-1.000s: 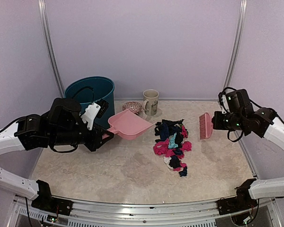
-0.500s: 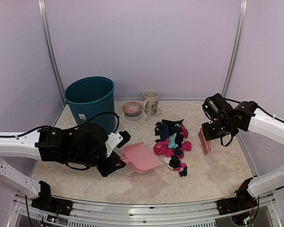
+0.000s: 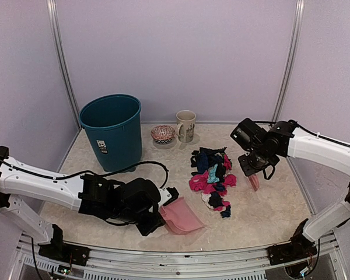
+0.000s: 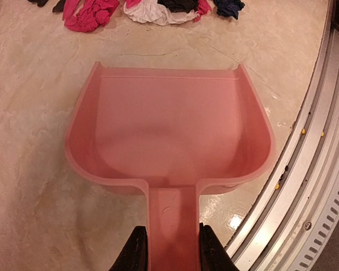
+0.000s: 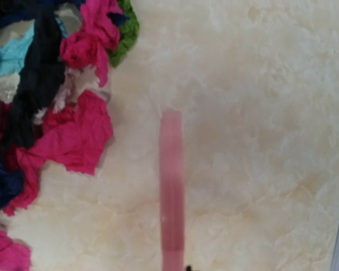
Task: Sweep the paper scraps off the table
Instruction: Sweep the paper scraps into the dustpan, then dump the paper scraps in the dustpan into the trash bin.
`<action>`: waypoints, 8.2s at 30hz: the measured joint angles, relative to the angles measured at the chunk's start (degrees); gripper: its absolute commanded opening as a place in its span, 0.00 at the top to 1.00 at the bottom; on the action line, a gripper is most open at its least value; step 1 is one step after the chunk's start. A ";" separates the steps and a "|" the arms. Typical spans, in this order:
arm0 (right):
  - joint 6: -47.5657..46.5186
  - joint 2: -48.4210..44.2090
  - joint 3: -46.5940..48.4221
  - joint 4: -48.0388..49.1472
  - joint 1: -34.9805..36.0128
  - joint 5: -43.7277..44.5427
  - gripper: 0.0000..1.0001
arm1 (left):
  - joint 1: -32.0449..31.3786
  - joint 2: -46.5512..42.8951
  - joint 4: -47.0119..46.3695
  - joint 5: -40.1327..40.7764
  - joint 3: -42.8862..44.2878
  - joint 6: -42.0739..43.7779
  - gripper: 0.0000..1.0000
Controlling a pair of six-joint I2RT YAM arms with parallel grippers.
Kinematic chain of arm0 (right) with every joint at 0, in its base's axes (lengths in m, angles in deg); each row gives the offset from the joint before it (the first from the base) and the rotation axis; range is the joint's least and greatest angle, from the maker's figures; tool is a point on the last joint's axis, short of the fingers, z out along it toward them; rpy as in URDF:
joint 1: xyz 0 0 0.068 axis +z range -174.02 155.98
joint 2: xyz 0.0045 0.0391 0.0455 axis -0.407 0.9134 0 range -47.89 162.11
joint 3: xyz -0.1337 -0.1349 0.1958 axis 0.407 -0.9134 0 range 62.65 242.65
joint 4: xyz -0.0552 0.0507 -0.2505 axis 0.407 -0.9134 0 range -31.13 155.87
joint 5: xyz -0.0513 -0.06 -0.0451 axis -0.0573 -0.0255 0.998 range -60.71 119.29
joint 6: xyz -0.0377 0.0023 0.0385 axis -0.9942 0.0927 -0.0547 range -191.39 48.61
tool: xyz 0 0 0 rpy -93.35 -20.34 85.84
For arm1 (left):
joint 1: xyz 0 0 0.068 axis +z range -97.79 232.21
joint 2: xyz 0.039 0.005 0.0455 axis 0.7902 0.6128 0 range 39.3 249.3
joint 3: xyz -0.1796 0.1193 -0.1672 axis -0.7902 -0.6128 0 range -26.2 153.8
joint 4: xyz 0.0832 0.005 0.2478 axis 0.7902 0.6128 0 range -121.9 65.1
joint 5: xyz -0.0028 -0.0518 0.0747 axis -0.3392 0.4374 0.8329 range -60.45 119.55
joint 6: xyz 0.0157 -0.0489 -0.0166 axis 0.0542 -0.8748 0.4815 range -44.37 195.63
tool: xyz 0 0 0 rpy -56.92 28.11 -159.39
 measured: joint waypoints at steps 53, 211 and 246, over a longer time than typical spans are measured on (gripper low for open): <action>-6.86 11.80 5.03 4.11 13.84 -8.72 1.00 | 4.04 16.37 -16.41 -2.16 2.23 0.15 1.00; -7.67 -22.73 -17.55 26.97 3.15 0.66 1.00 | 17.53 -12.63 4.83 14.27 20.72 3.74 1.00; -7.63 -21.03 -17.94 28.63 2.91 -0.87 1.00 | 69.90 -21.49 -12.83 -56.52 2.84 -24.48 1.00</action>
